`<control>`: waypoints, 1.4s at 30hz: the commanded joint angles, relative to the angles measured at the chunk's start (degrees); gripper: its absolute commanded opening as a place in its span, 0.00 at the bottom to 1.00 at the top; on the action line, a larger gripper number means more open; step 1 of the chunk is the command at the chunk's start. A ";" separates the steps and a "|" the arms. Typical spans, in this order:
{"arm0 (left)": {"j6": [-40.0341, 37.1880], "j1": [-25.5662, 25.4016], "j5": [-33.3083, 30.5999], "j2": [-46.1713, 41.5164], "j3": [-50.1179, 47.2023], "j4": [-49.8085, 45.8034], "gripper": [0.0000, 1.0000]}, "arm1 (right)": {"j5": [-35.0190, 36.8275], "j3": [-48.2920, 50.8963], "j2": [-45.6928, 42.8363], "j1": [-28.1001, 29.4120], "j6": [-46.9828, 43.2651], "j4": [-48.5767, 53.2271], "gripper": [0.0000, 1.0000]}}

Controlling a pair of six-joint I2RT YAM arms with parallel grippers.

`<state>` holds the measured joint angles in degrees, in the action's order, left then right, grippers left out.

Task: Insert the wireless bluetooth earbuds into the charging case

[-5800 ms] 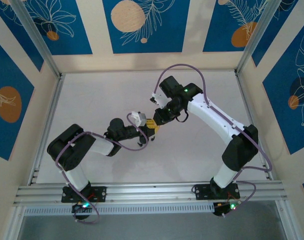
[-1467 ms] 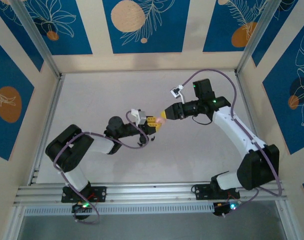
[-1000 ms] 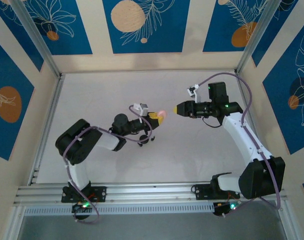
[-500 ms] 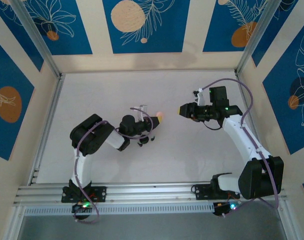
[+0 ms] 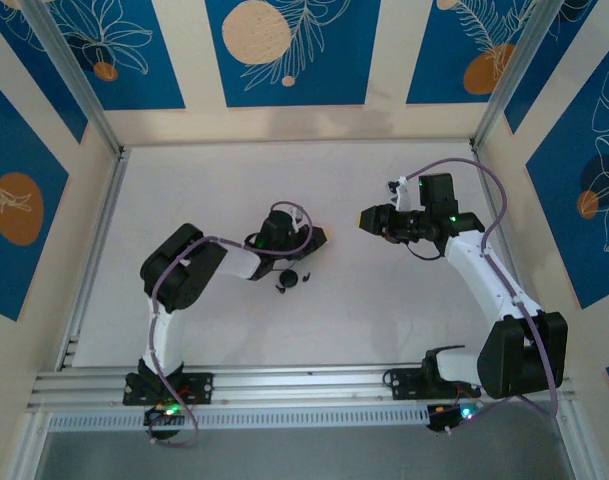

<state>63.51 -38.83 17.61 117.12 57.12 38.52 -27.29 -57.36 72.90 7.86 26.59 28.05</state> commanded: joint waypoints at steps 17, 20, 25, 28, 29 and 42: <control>-7.16 0.37 -2.22 -0.82 10.54 -32.09 0.34 | 0.92 0.15 -1.14 -0.30 -0.90 1.47 0.44; -9.65 0.75 -4.52 -2.85 10.64 -36.05 0.40 | 0.90 -0.09 -0.93 -0.40 -1.02 1.48 0.44; -14.19 0.77 -8.45 -7.26 11.44 -43.35 0.46 | 0.48 -0.38 -0.10 -0.30 -0.84 0.77 0.44; -17.15 0.55 -11.42 -9.80 12.31 -48.03 0.47 | -0.02 -0.62 0.72 -0.19 -0.50 0.35 0.44; -18.25 0.44 -12.19 -10.37 12.80 -49.86 0.47 | -0.20 -0.64 0.98 -0.16 -0.44 0.17 0.44; -33.03 -2.48 -17.21 -10.51 22.54 -77.08 0.48 | -0.81 -1.52 3.17 1.70 -0.66 0.05 0.44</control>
<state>35.73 -40.14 2.66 105.56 76.99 -28.14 -26.83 -57.39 75.59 9.06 26.39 27.66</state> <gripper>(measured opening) 0.478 0.444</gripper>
